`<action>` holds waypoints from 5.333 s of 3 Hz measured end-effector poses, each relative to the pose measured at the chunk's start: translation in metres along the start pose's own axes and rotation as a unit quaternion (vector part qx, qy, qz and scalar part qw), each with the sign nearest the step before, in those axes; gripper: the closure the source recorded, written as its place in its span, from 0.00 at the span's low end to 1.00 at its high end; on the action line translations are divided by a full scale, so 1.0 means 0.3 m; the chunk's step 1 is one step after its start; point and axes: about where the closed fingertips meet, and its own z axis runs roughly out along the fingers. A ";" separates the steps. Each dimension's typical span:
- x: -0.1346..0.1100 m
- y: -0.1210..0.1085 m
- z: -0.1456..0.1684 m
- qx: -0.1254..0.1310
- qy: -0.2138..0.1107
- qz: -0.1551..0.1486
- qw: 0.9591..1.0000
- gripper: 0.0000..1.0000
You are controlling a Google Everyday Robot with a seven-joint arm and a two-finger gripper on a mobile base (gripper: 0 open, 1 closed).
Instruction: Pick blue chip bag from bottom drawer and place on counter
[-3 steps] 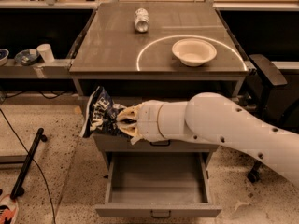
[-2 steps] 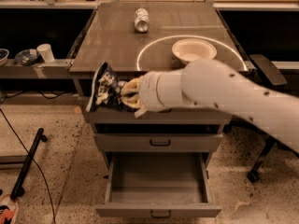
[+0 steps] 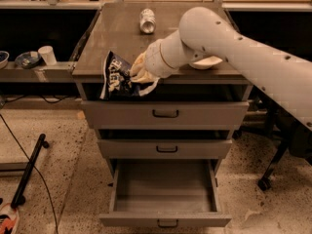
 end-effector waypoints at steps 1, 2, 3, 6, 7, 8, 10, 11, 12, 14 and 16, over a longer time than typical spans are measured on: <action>0.000 0.002 0.005 0.000 0.000 0.000 1.000 1.00; -0.107 -0.114 -0.046 0.033 -0.005 -0.057 0.998 1.00; -0.223 -0.272 -0.146 0.058 0.014 -0.098 0.993 1.00; 0.125 -0.716 -0.498 0.182 0.073 0.165 0.967 1.00; 0.138 -0.774 -0.566 0.210 0.068 0.185 0.958 1.00; 0.138 -0.774 -0.566 0.210 0.068 0.185 0.958 1.00; 0.209 -0.808 -0.543 0.223 0.074 0.224 0.946 1.00; 0.282 -0.823 -0.550 0.238 0.048 0.289 0.926 1.00; 0.390 -0.818 -0.549 0.255 0.044 0.359 0.897 1.00; 0.495 -0.848 -0.544 0.292 0.061 0.434 0.850 0.59; 0.495 -0.847 -0.544 0.292 0.061 0.434 0.850 0.04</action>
Offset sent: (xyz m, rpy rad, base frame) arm 0.0210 0.0411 0.1183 0.0027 -0.3128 0.1091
